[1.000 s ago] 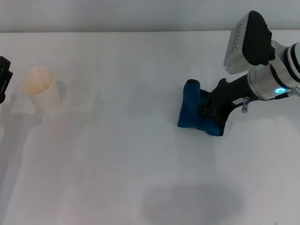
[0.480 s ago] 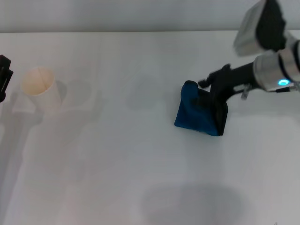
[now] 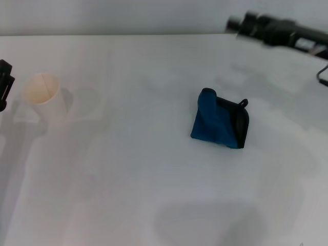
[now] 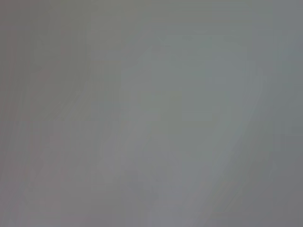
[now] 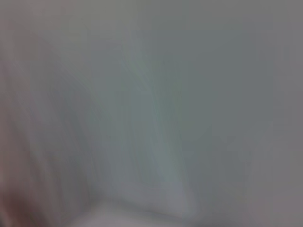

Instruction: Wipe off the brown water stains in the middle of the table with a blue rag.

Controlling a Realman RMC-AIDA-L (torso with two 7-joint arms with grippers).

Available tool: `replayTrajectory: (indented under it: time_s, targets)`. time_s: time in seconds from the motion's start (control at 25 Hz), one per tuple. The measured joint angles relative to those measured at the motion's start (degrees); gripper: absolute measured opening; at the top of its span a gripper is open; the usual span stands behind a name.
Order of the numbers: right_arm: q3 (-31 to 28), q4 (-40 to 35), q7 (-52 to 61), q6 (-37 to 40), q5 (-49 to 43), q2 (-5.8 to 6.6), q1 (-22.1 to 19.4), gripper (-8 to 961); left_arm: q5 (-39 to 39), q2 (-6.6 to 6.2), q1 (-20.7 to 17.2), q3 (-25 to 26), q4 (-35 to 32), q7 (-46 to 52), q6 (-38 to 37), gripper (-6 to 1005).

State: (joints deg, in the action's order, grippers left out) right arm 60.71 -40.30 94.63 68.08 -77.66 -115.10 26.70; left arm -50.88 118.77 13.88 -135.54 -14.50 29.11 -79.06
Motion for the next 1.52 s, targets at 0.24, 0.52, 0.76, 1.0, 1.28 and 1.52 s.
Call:
replayTrajectory:
  time_s: [0.24,0.52,0.76,1.0,1.28,1.52]
  targets:
    - [-5.74,16.23,-14.98,2.48,19.10,-0.16,-0.41,834,0.30,0.07,0.50,0.02,-0.08,-1.08,-0.07,875]
    - [-5.94,28.54,-51.69,-1.42,34.08,-0.96,0.57,832,0.35,0.06,0.89,-0.16,-0.03,-1.08,-0.12,874]
    - [-6.31,38.46,-73.85,-2.14,47.47,-1.12,2.98,834,0.15,0.23,0.88,-0.02,0.00,-1.08,-0.13,874]
    - [-6.38,39.02,-74.45,-2.37,49.35,-1.09,2.55,833,-0.50,0.32,0.98,0.02,0.31,-1.81,0.43,875]
    - [-6.41,39.25,-74.29,-2.34,49.39,-1.09,2.54,832,-2.00,0.33,1.07,0.02,0.73,-2.13,0.83,875]
    - [-6.49,39.19,-74.24,-4.36,50.69,-1.09,2.73,833,-2.26,0.35,1.65,-0.37,0.80,-1.81,4.34,875]
